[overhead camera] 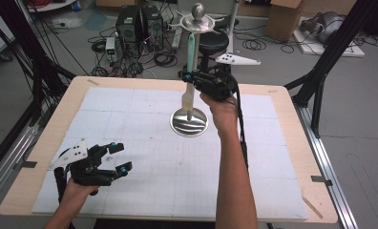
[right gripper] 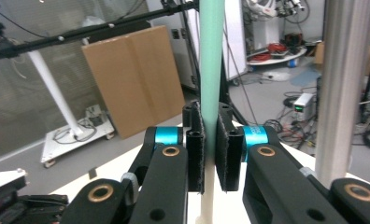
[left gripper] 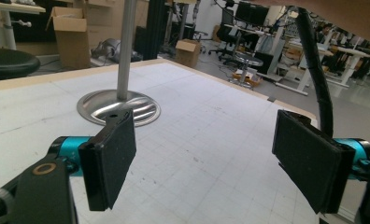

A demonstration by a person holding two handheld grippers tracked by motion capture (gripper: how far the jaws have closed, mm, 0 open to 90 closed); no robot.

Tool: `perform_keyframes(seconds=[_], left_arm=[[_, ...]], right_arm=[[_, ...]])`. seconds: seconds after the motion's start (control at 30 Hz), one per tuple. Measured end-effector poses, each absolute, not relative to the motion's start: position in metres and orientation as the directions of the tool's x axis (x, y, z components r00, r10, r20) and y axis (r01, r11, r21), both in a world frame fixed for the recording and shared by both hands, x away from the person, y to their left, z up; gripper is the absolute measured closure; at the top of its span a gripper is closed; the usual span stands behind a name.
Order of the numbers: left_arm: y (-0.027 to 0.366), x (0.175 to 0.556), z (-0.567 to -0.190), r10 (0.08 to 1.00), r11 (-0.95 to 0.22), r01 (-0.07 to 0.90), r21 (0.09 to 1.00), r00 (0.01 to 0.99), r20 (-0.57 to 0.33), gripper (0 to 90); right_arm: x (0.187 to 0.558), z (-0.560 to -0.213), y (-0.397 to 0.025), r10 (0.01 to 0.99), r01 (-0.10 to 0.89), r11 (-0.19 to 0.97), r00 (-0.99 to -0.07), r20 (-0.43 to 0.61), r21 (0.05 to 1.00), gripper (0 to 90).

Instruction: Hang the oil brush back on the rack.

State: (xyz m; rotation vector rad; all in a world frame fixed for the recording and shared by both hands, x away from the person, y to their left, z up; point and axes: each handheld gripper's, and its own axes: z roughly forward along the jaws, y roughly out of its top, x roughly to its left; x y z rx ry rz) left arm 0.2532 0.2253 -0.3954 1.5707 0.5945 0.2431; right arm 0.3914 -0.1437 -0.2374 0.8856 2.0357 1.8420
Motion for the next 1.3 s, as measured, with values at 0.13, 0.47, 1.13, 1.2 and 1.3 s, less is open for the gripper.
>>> perform_keyframes(seconds=[0.13, 0.47, 1.13, 1.2, 1.3], left_arm=[[0.227, 0.254, -0.397, 0.516, 0.014, 0.228, 0.974, 0.833, -0.203, 22.2], [0.234, 0.258, -0.401, 0.557, 0.037, 0.242, 0.97, 0.801, -0.221, 22.3], [0.234, 0.254, -0.407, 0.595, 0.02, 0.246, 0.969, 0.776, -0.209, 23.4], [0.235, 0.253, -0.407, 0.597, 0.022, 0.249, 0.968, 0.774, -0.213, 23.6], [0.236, 0.252, -0.407, 0.6, 0.029, 0.248, 0.968, 0.771, -0.215, 23.6]], right_arm=[[0.384, -0.247, -0.147, 0.696, 0.306, 0.101, -0.702, 0.152, 0.947, 51.9], [0.282, -0.352, -0.223, 0.813, 0.293, 0.208, -0.582, 0.002, 0.933, 24.5], [0.193, -0.399, -0.296, 0.899, 0.27, 0.021, -0.427, 0.1, 0.963, 16.3], [0.194, -0.399, -0.294, 0.896, 0.272, 0.027, -0.432, 0.097, 0.962, 16.4], [0.195, -0.399, -0.292, 0.895, 0.269, 0.033, -0.437, 0.091, 0.963, 16.4]])
